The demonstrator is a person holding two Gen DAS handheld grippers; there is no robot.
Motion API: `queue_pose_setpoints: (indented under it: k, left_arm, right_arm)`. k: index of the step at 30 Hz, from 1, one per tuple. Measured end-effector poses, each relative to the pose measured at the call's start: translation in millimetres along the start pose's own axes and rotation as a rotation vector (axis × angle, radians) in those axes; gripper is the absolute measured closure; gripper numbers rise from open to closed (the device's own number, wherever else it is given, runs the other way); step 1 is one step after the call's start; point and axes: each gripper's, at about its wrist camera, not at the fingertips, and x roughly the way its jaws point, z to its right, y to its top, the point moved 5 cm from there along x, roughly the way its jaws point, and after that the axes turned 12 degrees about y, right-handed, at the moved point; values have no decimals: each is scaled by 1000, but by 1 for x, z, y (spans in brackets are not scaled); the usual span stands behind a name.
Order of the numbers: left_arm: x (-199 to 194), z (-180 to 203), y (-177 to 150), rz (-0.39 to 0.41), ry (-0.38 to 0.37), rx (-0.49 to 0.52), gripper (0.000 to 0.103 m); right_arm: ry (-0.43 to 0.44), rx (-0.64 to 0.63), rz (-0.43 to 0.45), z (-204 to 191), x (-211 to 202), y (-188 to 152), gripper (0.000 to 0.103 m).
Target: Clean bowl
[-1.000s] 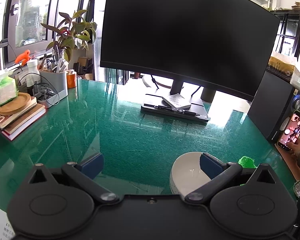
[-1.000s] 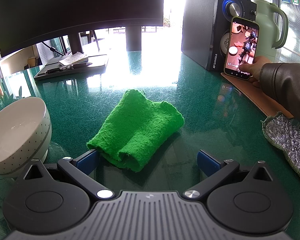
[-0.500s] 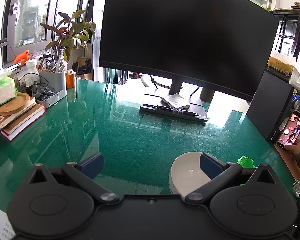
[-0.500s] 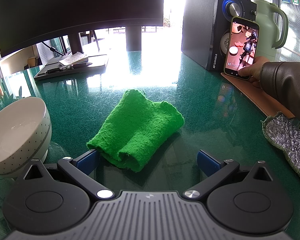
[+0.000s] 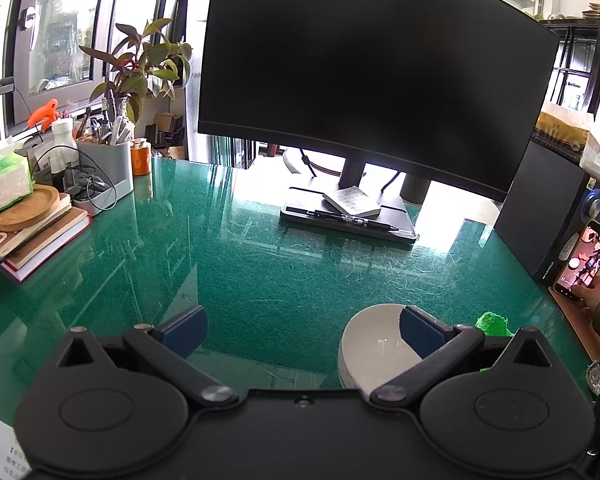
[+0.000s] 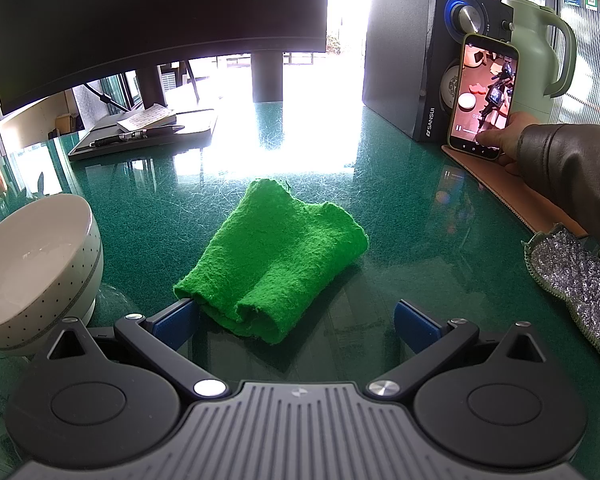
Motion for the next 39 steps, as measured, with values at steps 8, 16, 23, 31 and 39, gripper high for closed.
queue_pose_setpoints:
  k: [8, 16, 23, 31, 39]
  left_arm:
    - [0, 0, -1, 3, -2, 0, 0]
    - [0, 0, -1, 5, -2, 1, 0]
    - [0, 0, -1, 5, -5, 2, 0]
    - [-2, -1, -1, 11, -24, 0, 0]
    - [-6, -3, -1, 21, -42, -10, 0]
  right_arm:
    - [0, 0, 0, 0, 0, 0, 0]
    - [0, 0, 0, 0, 0, 0, 0]
    - [0, 0, 0, 0, 0, 0, 0]
    - [0, 0, 0, 0, 0, 0, 0]
    - [0, 0, -1, 0, 0, 0, 0]
